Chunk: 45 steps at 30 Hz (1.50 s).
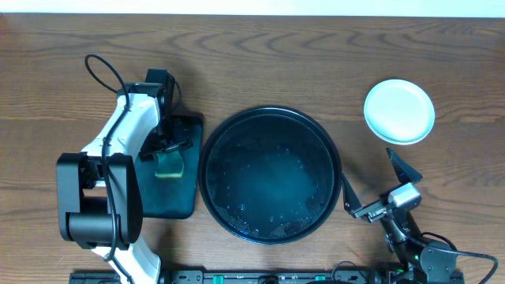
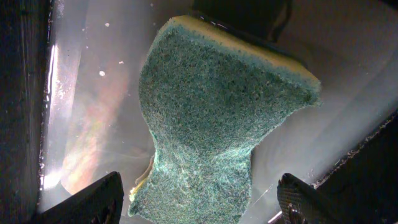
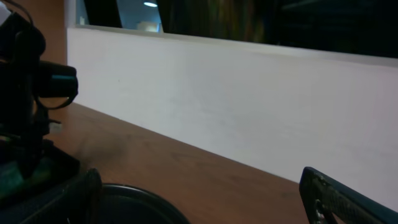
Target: Clean dirty plates on tray and stack at the side
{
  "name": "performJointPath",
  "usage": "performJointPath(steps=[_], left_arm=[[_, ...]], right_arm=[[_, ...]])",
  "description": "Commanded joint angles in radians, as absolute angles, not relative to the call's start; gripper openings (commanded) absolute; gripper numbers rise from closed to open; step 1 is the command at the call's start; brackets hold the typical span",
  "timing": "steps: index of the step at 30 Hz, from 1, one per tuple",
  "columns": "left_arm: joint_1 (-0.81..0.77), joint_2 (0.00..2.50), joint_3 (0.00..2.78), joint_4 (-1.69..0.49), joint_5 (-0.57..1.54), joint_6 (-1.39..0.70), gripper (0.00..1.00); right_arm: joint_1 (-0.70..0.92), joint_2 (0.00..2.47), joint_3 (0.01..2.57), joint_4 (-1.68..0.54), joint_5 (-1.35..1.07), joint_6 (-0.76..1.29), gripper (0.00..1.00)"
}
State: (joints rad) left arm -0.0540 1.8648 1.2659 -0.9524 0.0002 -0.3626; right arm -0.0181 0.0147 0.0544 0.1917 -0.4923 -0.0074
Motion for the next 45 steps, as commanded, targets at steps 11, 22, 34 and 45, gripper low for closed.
performJointPath(steps=[11, 22, 34, 45], left_arm=[[-0.049, 1.864, 1.263, -0.955, -0.009, -0.361, 0.80], [-0.049, 1.864, 1.263, -0.955, -0.009, -0.361, 0.80], [-0.049, 1.864, 1.263, -0.955, -0.009, -0.361, 0.80], [-0.049, 1.864, 1.263, -0.955, -0.009, -0.361, 0.80]], right_arm=[[0.004, 0.005, 0.005, 0.136, -0.377, 0.007, 0.99], [0.004, 0.005, 0.005, -0.048, -0.315, -0.043, 0.99], [0.004, 0.005, 0.005, -0.052, -0.311, -0.174, 0.99], [0.004, 0.005, 0.005, -0.049, -0.311, -0.173, 0.99]])
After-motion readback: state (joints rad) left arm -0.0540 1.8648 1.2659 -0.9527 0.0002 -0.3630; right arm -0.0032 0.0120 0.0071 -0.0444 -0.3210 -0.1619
